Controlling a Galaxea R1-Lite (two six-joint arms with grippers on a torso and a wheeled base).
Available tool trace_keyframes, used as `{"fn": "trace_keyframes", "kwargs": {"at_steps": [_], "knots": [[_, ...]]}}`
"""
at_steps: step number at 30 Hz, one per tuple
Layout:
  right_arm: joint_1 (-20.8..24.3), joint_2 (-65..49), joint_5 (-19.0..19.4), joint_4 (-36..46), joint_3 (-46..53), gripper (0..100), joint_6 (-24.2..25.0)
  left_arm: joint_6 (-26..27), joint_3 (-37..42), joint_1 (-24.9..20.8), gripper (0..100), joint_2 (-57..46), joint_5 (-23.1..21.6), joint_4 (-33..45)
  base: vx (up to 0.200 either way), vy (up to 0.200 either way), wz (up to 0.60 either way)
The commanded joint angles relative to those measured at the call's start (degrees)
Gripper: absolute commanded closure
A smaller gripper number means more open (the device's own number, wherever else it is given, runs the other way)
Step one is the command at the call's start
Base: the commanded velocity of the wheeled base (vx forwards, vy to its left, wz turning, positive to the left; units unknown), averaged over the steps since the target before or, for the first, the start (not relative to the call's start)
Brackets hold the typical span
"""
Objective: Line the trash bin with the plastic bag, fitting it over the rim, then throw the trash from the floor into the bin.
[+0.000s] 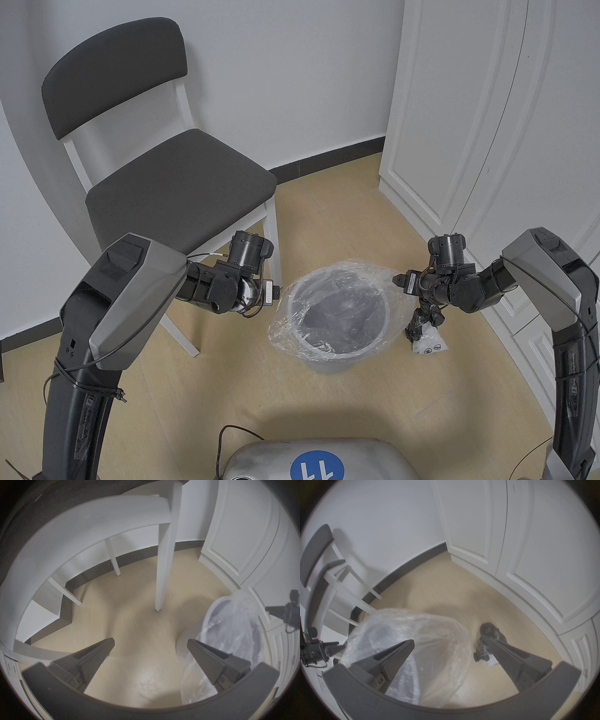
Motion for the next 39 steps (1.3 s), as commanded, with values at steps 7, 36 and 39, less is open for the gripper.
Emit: {"fn": "trace_keyframes", "kwargs": {"at_steps": [7, 36, 39], "knots": [[1.97, 2.52, 0.91, -6.12, -0.19, 0, 0.69, 0.29, 8.91, -3.99, 0, -7.06, -3.46, -0.36, 0.000, 0.000, 0.00], [2.41, 12.54, -0.85, -9.11, -11.97, 0, 8.95, 2.75, 6.09, -2.24, 0, -0.38, -5.48, -2.47, 0.000, 0.000, 0.00], [2.41, 12.89, -1.03, -11.13, -12.06, 0, 8.95, 2.93, 2.75, -0.39, 0, 1.99, -5.13, -2.38, 0.000, 0.000, 0.00]]}}
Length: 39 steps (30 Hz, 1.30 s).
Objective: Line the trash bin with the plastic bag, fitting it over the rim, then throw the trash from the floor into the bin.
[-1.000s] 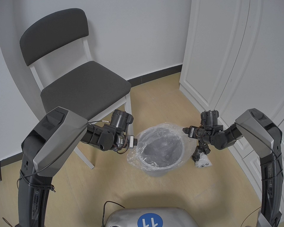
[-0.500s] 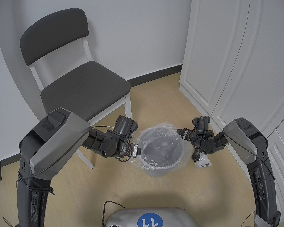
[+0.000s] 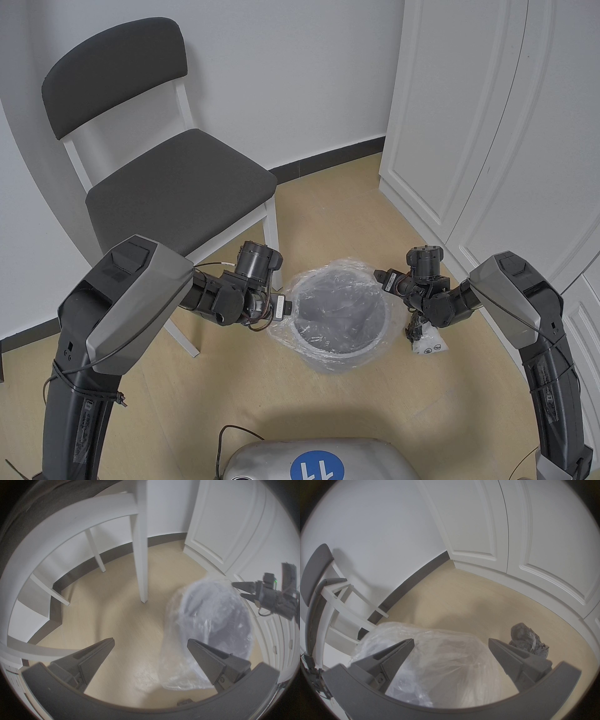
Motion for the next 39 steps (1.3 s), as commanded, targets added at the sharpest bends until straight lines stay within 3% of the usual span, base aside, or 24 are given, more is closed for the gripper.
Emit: {"fn": "trace_keyframes", "kwargs": {"at_steps": [1, 13, 24, 39], "knots": [[0.01, 0.58, -0.32, -2.25, -0.04, 0, -0.01, 0.05, -5.13, 2.84, 0, 4.91, 0.50, 0.14, 0.000, 0.000, 0.00], [-0.17, 1.81, -0.32, -3.31, -0.30, 0, -0.10, 0.05, -8.47, 4.25, 0, 7.99, 1.38, 0.50, 0.000, 0.000, 0.00], [-0.79, 7.35, -0.32, -3.31, -7.69, 0, 2.54, -0.04, -12.07, 4.16, 0, 11.33, 3.13, 0.41, 0.000, 0.000, 0.00], [-1.05, 10.07, -0.41, -1.81, -8.65, 0, 0.34, 0.14, -12.51, 3.81, 0, 11.86, 3.49, 4.89, 0.000, 0.000, 0.00]]}}
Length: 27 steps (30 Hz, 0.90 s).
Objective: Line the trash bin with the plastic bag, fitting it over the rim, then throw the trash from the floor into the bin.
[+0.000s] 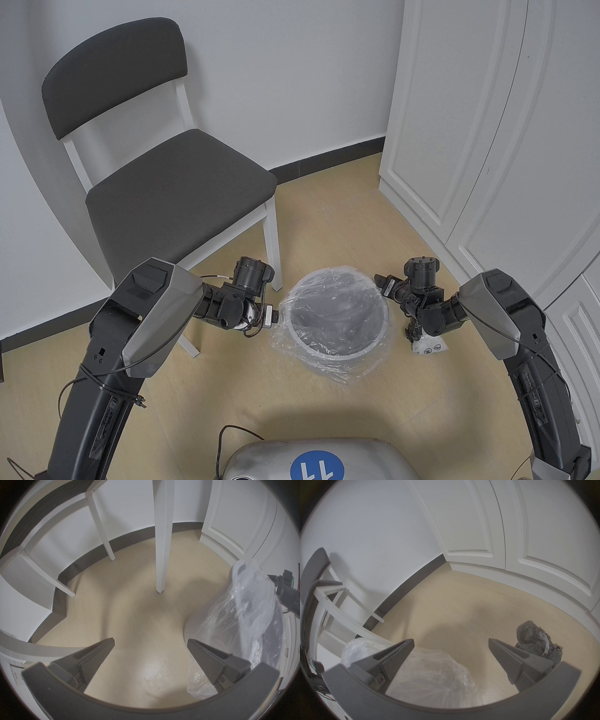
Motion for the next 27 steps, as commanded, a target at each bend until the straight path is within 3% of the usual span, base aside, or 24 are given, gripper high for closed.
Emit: {"fn": "trace_keyframes", "kwargs": {"at_steps": [1, 27], "knots": [[0.00, 1.29, -0.06, 2.02, 0.25, 0, -1.49, -0.01, -0.12, -0.27, 0, 0.23, 0.04, 0.96, 0.000, 0.000, 0.00], [-0.44, -6.62, -1.64, 2.63, 5.43, 0, -2.37, -0.10, 3.66, 0.35, 0, -7.77, -0.05, 2.10, 0.000, 0.000, 0.00]]}}
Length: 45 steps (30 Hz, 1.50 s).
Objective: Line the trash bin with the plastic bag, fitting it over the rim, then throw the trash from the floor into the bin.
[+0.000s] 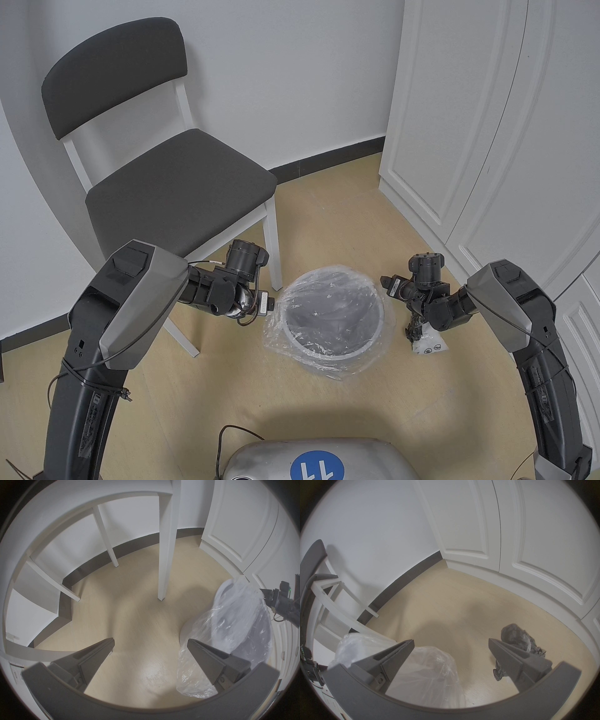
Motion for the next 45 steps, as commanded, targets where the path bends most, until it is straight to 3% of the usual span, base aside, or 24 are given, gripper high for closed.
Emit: {"fn": "trace_keyframes", "kwargs": {"at_steps": [1, 6, 16, 25, 29, 32, 33, 35, 38, 39, 41, 42, 45], "knots": [[-0.16, -2.45, -0.08, -0.12, 0.74, 0, -0.06, -0.04, 0.35, -0.01, 0, -1.57, 0.01, -0.02, 0.000, 0.000, 0.00], [-0.42, -4.21, -0.26, -0.12, 1.70, 0, -0.41, -0.04, 0.61, -0.01, 0, -2.62, 0.10, -0.02, 0.000, 0.000, 0.00], [0.81, -12.47, -0.17, -0.56, 10.40, 0, -3.22, -0.12, 9.22, -2.38, 0, -10.62, 0.18, -2.57, 0.000, 0.000, 0.00], [2.22, -17.31, -0.26, -0.65, 16.91, 0, -6.39, 0.76, 20.83, -9.06, 0, -13.43, 0.18, -12.68, 0.000, 0.000, 0.00], [2.04, -20.47, -0.17, -2.49, 20.07, 0, -7.79, 2.95, 23.46, -11.17, 0, -11.76, 2.21, -18.83, 0.000, 0.000, 0.00], [1.51, -22.40, -0.17, -3.64, 22.18, 0, -9.55, 6.38, 23.64, -11.43, 0, -10.36, 3.70, -22.35, 0.000, 0.000, 0.00], [0.99, -23.90, 0.10, -4.78, 23.94, 0, -11.31, 11.65, 23.64, -11.17, 0, -9.92, 3.96, -24.10, 0.000, 0.000, 0.00], [0.46, -25.39, 0.36, -6.10, 25.87, 0, -13.15, 16.58, 23.64, -10.99, 0, -9.92, 3.88, -25.69, 0.000, 0.000, 0.00], [-0.07, -26.80, 0.45, -7.59, 28.25, 0, -15.44, 20.44, 23.20, -11.08, 0, -9.83, 3.70, -27.62, 0.000, 0.000, 0.00], [-1.12, -28.03, 0.54, -10.05, 30.79, 0, -18.87, 24.66, 22.94, -11.34, 0, -9.57, 3.35, -29.99, 0.000, 0.000, 0.00], [-2.00, -28.82, 0.62, -12.95, 32.82, 0, -21.24, 28.00, 22.85, -11.43, 0, -8.86, 2.56, -31.40, 0.000, 0.000, 0.00], [-2.88, -30.05, 1.50, -17.61, 35.54, 0, -24.49, 32.66, 22.67, -11.43, 0, -8.25, 0.98, -33.33, 0.000, 0.000, 0.00], [-4.81, -32.33, 4.93, -27.19, 41.96, 0, -30.99, 39.69, 21.97, -11.43, 0, -7.46, -1.13, -34.65, 0.000, 0.000, 0.00]]}}
